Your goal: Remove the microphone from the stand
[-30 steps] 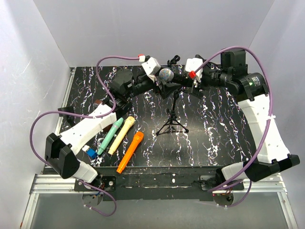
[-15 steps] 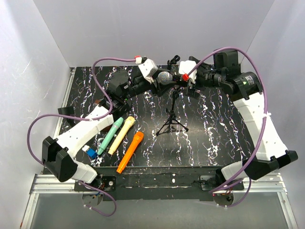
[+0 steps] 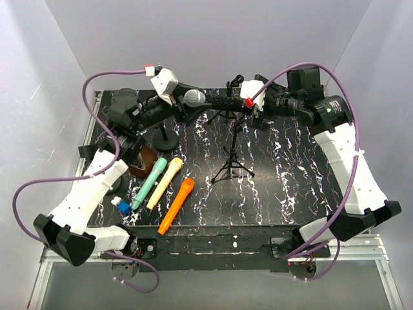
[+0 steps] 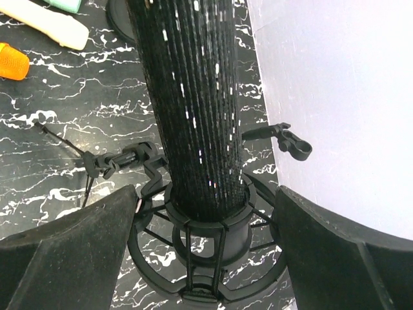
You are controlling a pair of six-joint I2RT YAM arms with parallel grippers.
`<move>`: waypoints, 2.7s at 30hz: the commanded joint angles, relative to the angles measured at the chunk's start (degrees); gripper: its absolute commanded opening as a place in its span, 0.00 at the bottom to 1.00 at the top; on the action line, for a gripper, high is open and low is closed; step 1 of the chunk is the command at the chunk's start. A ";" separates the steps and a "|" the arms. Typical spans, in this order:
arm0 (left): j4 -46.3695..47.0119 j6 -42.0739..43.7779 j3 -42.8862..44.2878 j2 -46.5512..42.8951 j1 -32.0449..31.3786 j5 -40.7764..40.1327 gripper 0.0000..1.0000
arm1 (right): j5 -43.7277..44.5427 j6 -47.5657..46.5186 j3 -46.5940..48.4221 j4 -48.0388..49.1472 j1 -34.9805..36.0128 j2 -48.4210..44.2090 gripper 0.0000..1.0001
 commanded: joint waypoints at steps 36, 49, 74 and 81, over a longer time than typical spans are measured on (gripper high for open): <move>-99.52 54.91 35.36 15.20 -0.14 -18.98 0.00 | -12.48 18.46 -1.97 13.96 3.97 -9.28 0.98; -99.52 51.49 22.27 15.29 -0.14 -17.59 0.00 | -13.09 24.08 -3.38 18.36 3.97 -10.17 0.97; -99.61 46.03 7.59 16.15 -0.49 -14.51 0.00 | -12.39 24.96 -9.01 20.91 3.97 -11.93 0.97; -94.26 40.59 10.03 26.79 -0.67 -15.30 0.00 | -11.59 24.87 -7.34 19.95 4.06 -12.37 0.97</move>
